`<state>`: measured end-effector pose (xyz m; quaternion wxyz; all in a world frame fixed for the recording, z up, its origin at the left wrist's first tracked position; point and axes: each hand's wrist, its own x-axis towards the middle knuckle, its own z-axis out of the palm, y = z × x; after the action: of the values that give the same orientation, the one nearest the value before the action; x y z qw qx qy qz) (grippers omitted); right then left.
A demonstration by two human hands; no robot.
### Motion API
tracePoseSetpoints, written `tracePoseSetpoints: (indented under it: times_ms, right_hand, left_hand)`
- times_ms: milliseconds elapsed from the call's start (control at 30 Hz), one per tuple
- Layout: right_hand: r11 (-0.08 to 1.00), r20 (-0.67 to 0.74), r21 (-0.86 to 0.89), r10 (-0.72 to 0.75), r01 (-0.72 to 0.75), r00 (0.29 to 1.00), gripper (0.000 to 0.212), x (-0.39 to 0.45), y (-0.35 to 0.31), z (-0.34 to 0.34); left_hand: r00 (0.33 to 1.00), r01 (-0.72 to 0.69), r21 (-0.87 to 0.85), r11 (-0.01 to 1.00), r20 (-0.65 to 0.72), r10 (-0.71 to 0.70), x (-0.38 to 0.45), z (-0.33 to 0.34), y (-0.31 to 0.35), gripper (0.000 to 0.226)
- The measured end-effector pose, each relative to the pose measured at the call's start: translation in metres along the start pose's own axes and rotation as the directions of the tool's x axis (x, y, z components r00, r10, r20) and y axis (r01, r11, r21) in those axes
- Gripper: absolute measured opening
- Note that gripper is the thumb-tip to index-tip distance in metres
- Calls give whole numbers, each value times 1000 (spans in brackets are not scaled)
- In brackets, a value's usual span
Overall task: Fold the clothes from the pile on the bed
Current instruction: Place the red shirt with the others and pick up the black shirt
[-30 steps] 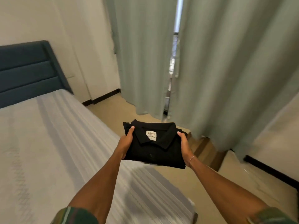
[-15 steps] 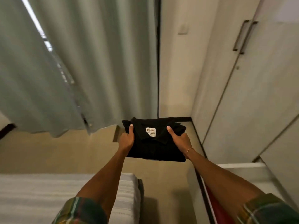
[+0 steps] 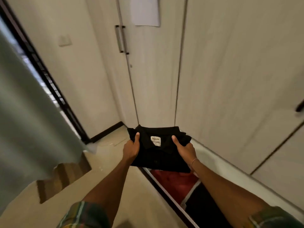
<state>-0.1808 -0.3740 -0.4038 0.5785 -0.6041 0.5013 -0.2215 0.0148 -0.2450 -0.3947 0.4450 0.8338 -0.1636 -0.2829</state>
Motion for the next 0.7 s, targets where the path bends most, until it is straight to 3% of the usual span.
tracePoseSetpoints:
  times_ms: [167, 333, 533, 700]
  right_hand:
    - [992, -230, 97, 107, -86, 967, 68, -20, 34, -61]
    - [970, -411, 200, 210, -138, 887, 73, -57, 80, -118]
    - [935, -537, 285, 337, -209, 773, 85, -115, 135, -183]
    - [906, -588, 350, 410, -239, 697, 75, -167, 180, -233]
  left_hand:
    - [973, -146, 105, 984, 194, 124, 4, 74, 15, 75]
    - [904, -265, 138, 954, 379, 196, -26, 146, 19, 66]
    - [787, -361, 175, 916, 585, 198, -79, 222, 13, 67]
    - [697, -415, 203, 887, 698, 167, -136, 276, 6, 63]
